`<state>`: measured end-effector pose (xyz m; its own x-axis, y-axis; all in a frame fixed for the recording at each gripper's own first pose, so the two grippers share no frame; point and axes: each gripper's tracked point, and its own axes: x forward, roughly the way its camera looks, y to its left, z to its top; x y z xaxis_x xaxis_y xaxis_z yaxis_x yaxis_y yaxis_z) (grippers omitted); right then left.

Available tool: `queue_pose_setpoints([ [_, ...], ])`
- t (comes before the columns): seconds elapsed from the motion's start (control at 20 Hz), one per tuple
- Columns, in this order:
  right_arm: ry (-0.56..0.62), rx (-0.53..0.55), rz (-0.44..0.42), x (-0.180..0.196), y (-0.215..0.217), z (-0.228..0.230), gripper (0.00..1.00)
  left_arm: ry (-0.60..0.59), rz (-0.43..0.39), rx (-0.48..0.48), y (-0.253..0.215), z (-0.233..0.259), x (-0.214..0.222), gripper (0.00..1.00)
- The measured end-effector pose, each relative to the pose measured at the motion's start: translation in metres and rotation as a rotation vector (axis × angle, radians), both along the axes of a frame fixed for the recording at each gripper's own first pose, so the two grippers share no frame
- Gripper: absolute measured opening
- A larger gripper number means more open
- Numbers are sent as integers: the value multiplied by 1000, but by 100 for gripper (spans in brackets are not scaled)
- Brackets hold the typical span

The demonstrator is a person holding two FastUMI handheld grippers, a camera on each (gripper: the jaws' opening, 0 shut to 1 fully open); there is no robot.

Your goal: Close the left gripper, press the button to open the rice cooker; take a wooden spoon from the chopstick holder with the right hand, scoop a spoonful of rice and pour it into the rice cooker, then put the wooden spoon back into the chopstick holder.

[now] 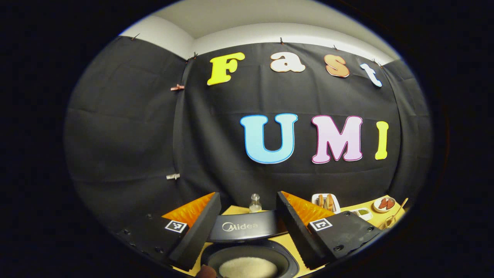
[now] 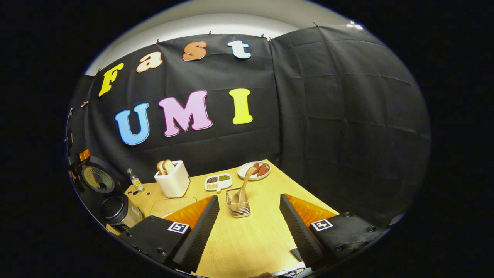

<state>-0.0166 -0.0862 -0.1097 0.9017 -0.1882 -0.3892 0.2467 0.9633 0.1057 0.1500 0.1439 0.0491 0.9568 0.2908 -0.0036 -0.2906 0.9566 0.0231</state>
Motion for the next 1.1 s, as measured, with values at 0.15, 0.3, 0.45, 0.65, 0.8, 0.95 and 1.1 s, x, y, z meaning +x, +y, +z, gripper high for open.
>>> queue_pose_setpoints([
  [0.15, 13, 24, 46, 1, 19, -9, 99, 60, 20, -63, -16, -30, -31, 99],
  [0.3, 50, 75, 74, -8, 36, -25, 99, 118, 20, -22, -29, -64, -53, 99],
  [0.45, 95, 110, 98, -20, 50, -41, 99, 127, 28, -28, -32, -92, -68, 100],
  [0.65, 123, 91, 127, -33, 54, -50, 98, 182, 44, -56, -33, -127, -74, 100],
  [0.8, 139, 96, 125, -42, 55, -57, 98, 240, 35, -79, -33, -154, -77, 100],
  [0.95, 142, 103, 115, -44, 56, -61, 99, 299, 28, -86, -35, -181, -78, 100],
  [1.1, 144, 92, 116, -47, 59, -63, 99, 297, 20, -61, -37, -188, -79, 100],
])
